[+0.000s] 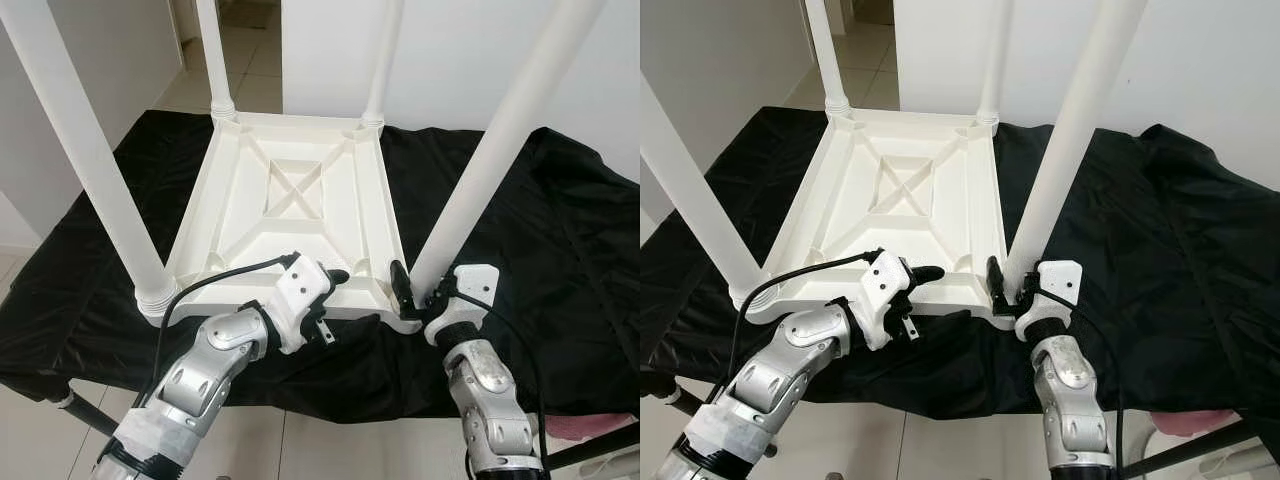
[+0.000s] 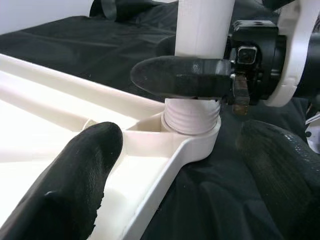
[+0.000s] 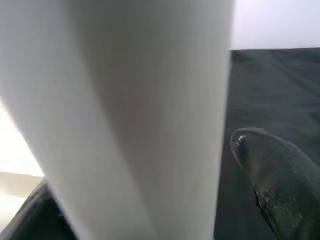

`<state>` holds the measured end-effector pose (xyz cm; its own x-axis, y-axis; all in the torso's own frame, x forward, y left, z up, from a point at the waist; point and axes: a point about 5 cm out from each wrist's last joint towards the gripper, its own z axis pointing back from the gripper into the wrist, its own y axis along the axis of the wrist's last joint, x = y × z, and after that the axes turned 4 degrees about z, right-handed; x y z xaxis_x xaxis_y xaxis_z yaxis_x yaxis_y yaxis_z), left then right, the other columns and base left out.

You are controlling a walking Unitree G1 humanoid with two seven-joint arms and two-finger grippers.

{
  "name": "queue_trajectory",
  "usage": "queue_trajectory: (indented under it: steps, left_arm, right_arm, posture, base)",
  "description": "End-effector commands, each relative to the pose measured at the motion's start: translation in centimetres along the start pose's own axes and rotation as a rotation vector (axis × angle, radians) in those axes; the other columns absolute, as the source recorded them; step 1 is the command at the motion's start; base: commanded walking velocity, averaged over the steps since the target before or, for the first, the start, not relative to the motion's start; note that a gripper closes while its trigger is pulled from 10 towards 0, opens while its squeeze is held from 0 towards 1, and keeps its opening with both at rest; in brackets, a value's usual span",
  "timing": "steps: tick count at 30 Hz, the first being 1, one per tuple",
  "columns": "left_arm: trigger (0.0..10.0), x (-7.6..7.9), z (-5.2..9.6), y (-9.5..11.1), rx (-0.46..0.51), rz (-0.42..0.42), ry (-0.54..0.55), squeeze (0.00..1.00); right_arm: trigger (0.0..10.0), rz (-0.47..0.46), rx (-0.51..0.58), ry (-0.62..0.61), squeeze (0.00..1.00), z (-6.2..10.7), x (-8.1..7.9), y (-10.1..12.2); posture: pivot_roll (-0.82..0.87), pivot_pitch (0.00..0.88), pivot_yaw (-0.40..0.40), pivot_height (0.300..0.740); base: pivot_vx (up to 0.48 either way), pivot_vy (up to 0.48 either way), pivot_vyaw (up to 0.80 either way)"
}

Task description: Building children table

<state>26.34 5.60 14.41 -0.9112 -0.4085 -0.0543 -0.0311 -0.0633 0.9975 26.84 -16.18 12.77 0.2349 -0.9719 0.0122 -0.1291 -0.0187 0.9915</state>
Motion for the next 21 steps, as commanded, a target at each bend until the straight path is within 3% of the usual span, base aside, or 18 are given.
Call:
queue_trajectory:
  steps: [1, 7, 9, 12, 17, 18, 19, 20, 21]
  left_arm:
    - [10.0, 0.6, -0.2, 0.2, -0.008, -0.011, -0.098, 0.0]
    - [10.0, 0.5, -0.2, 0.3, -0.008, -0.014, -0.104, 0.0]
    - [10.0, 0.4, -0.2, 0.3, -0.006, -0.016, -0.1, 0.0]
    - [10.0, 0.4, -0.3, 0.4, -0.003, -0.017, -0.101, 0.0]
    - [10.0, 0.4, -0.4, 0.5, 0.0, -0.016, -0.102, 0.0]
    - [10.0, 0.4, -0.4, 0.4, -0.001, -0.015, -0.1, 0.0]
    - [10.0, 0.4, -0.3, 0.4, -0.001, -0.015, -0.099, 0.0]
    - [10.0, 0.4, -0.3, 0.4, -0.001, -0.014, -0.1, 0.0]
    - [10.0, 0.4, -0.3, 0.4, -0.001, -0.014, -0.1, 0.0]
  right_arm:
    - [10.0, -0.013, 0.005, 0.035, 0.0, -0.1, 0.3, 0.0]
    - [10.0, 0.013, 0.023, 0.151, 0.0, -0.4, 0.6, 0.4]
    - [10.0, 0.051, 0.026, 0.27, 0.0, -0.7, 0.8, 0.8]
    - [10.0, 0.083, 0.014, 0.353, 0.0, -1.0, 1.2, 0.8]
    - [10.0, 0.116, -0.004, 0.428, 0.0, -1.5, 2.0, 0.8]
    - [7.5, 0.129, -0.01, 0.443, 0.0, -1.6, 2.3, 0.7]
    - [7.5, 0.138, -0.015, 0.454, 0.0, -1.7, 2.6, 0.7]
    - [3.2, 0.143, -0.021, 0.461, 0.0, -1.8, 2.7, 0.7]
    - [3.2, 0.144, -0.024, 0.464, 0.0, -1.8, 2.8, 0.6]
  posture:
    - [-0.02, 0.0, -0.017, 0.74]
    - [-0.01, 0.0, -0.019, 0.74]
    - [-0.02, 0.0, -0.018, 0.74]
    - [-0.02, 0.0, -0.02, 0.74]
    - [-0.01, 0.0, -0.021, 0.74]
    - [-0.01, 0.0, -0.023, 0.74]
    - [-0.01, 0.0, -0.023, 0.74]
    - [-0.01, 0.0, -0.024, 0.74]
    - [-0.01, 0.0, -0.024, 0.74]
  base:
    - [0.0, 0.0, 0.0]
    - [0.0, 0.0, 0.0]
    - [0.0, 0.0, 0.0]
    - [0.0, 0.0, 0.0]
    - [0.0, 0.0, 0.0]
    - [0.0, 0.0, 0.0]
    - [0.0, 0.0, 0.0]
    - [0.0, 0.0, 0.0]
    - [0.0, 0.0, 0.0]
